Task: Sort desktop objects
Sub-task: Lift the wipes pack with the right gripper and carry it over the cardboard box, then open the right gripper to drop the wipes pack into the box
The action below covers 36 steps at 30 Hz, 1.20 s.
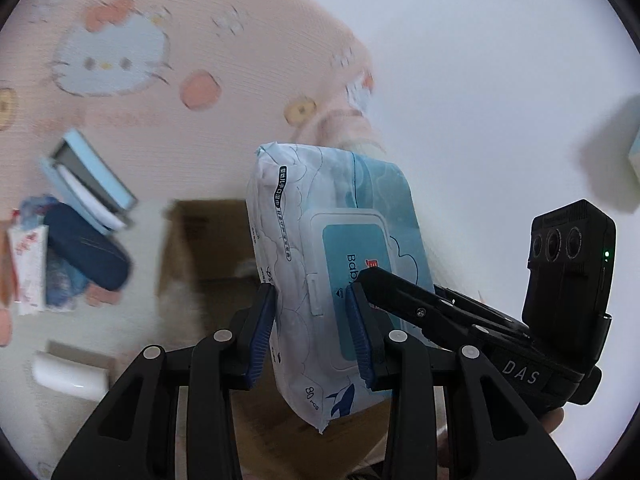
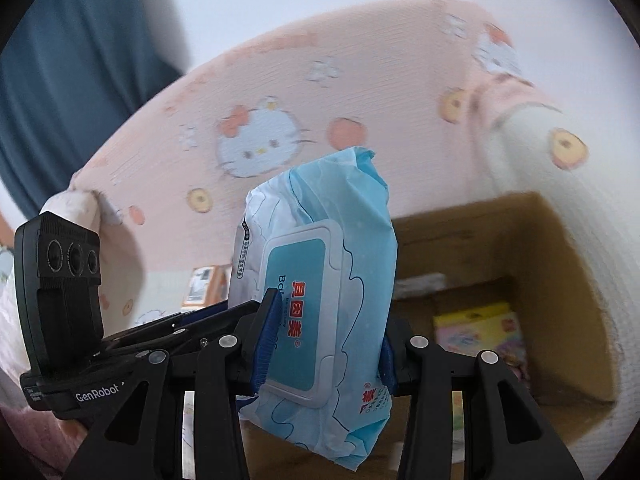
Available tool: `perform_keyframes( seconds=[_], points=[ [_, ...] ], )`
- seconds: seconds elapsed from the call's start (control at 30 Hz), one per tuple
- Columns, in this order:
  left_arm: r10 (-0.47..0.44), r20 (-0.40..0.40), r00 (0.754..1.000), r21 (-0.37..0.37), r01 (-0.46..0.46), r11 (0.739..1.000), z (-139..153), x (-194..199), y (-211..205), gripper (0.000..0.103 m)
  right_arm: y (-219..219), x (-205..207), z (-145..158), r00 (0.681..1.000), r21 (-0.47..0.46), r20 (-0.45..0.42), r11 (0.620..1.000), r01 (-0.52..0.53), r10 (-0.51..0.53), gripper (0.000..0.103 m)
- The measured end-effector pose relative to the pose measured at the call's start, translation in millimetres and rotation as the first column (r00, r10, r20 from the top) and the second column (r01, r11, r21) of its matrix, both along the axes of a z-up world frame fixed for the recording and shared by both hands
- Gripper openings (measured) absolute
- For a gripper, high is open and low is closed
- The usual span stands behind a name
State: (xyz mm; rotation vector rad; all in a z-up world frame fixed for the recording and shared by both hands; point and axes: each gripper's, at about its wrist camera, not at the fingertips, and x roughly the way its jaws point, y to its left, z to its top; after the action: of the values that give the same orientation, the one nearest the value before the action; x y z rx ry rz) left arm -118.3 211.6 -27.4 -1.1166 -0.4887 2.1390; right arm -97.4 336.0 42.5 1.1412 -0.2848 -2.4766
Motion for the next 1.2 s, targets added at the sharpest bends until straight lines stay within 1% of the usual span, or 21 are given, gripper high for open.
perform_keyframes(
  seconds=[0.17,0.33,0.47,0.53,0.57,0.6,0.63,0.67,0.7,0.73,0.8,0.87,0.93,1.0,1.13,1.2],
  points=[
    [-0.080,0.059,0.995,-0.003,0.080,0.997,-10,-17,48,0.039,43,-13,-7,0.998,0.030,0.027,0.998,0.050,-0.051,0.041],
    [-0.145,0.155,0.977,-0.025,0.150,0.988,-30,-33,92,0.039,81,-28,-26,0.987,0.032,0.117,0.994,0.104,-0.107,0.041],
    [-0.172,0.172,0.970,-0.031,0.180,0.983,-39,-30,115,0.039,103,-32,-37,0.977,0.030,0.156,0.989,0.144,-0.147,0.041],
    [-0.212,0.199,0.957,-0.025,0.221,0.975,-47,-32,127,0.039,109,-36,-40,0.971,0.060,0.167,0.985,0.161,-0.169,0.043],
    [-0.229,0.217,0.949,-0.033,0.242,0.970,-51,-33,134,0.039,109,-41,-42,0.966,0.104,0.174,0.979,0.176,-0.192,0.044],
    [-0.241,0.245,0.939,-0.094,0.270,0.958,-58,-34,143,0.042,108,-44,-44,0.960,0.176,0.173,0.966,0.191,-0.221,0.049],
    [-0.238,0.267,0.934,-0.151,0.284,0.947,-63,-36,149,0.043,105,-49,-45,0.951,0.283,0.163,0.936,0.209,-0.261,0.052],
    [-0.232,0.283,0.931,-0.185,0.290,0.939,-67,-37,152,0.043,101,-52,-45,0.946,0.370,0.146,0.903,0.219,-0.289,0.056],
    [-0.224,0.292,0.930,-0.191,0.287,0.939,-70,-37,151,0.044,99,-52,-43,0.948,0.403,0.135,0.890,0.212,-0.287,0.057],
    [-0.219,0.295,0.930,-0.184,0.280,0.942,-71,-37,149,0.046,96,-50,-41,0.954,0.411,0.125,0.889,0.199,-0.271,0.057],
    [-0.232,0.289,0.929,-0.165,0.287,0.944,-68,-36,144,0.049,91,-46,-35,0.963,0.404,0.107,0.896,0.185,-0.247,0.062],
    [-0.238,0.271,0.933,-0.182,0.293,0.939,-65,-35,140,0.049,87,-43,-32,0.966,0.400,0.098,0.898,0.183,-0.241,0.063],
    [-0.224,0.244,0.944,-0.200,0.275,0.940,-61,-31,135,0.049,87,-43,-32,0.965,0.383,0.118,0.907,0.174,-0.235,0.063],
    [-0.209,0.228,0.951,-0.200,0.256,0.946,-58,-30,131,0.050,88,-43,-34,0.962,0.354,0.137,0.918,0.177,-0.238,0.064],
    [-0.186,0.205,0.961,-0.201,0.228,0.953,-51,-32,118,0.051,84,-40,-36,0.955,0.337,0.153,0.922,0.191,-0.254,0.064],
    [-0.180,0.179,0.967,-0.199,0.215,0.956,-45,-32,109,0.051,84,-35,-35,0.953,0.341,0.156,0.919,0.196,-0.261,0.064]
  ],
)
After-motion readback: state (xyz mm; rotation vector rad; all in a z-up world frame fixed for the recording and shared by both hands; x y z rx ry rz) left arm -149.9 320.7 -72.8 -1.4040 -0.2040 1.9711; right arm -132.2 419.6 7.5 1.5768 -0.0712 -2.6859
